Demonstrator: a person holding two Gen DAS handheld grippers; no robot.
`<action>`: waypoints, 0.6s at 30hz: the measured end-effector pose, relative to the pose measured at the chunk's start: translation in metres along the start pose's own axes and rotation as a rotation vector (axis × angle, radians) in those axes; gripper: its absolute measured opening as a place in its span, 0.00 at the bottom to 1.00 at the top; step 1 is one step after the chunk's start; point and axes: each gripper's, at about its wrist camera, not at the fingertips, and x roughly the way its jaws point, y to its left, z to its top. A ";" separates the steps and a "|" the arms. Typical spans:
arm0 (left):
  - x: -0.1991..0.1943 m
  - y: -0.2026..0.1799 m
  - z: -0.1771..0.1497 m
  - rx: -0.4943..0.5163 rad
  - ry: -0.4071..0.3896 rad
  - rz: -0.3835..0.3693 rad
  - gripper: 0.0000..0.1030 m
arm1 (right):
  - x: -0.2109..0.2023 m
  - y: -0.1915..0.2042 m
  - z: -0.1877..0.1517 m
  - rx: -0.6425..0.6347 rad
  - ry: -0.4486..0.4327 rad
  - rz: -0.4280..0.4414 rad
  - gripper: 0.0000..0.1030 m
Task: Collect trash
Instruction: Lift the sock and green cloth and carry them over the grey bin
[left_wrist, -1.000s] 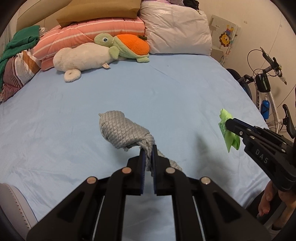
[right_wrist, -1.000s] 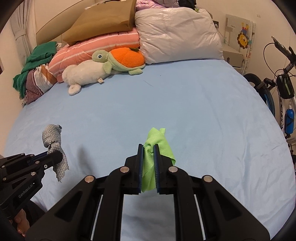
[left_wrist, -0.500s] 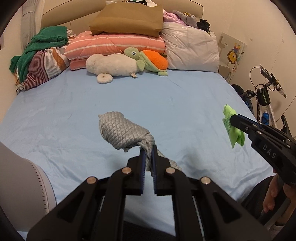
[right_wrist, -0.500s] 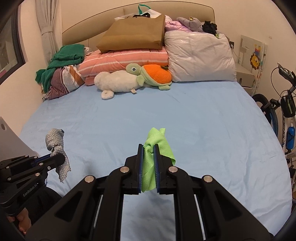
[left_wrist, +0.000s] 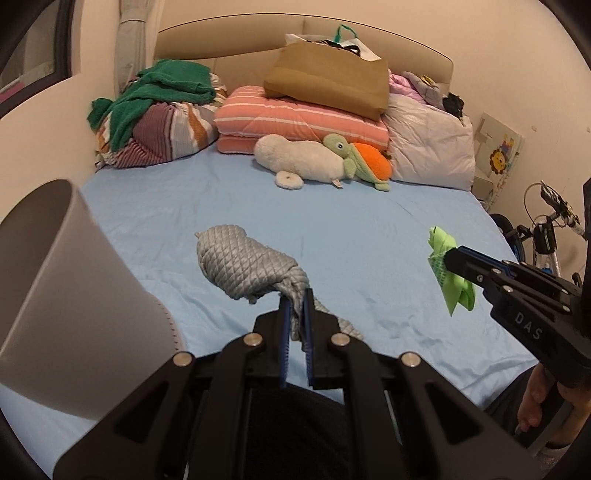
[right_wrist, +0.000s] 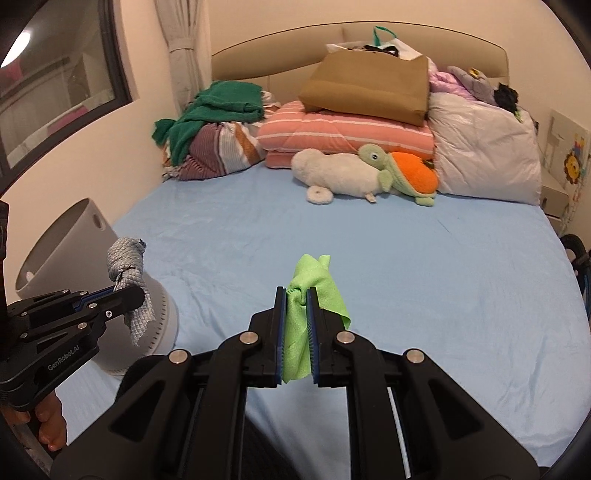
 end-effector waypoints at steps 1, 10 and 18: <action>-0.009 0.009 0.001 -0.021 -0.009 0.017 0.07 | -0.001 0.011 0.004 -0.021 -0.002 0.023 0.09; -0.089 0.091 0.012 -0.163 -0.119 0.181 0.07 | -0.007 0.117 0.051 -0.211 -0.039 0.238 0.09; -0.133 0.145 0.018 -0.234 -0.169 0.307 0.07 | -0.016 0.203 0.086 -0.356 -0.070 0.395 0.09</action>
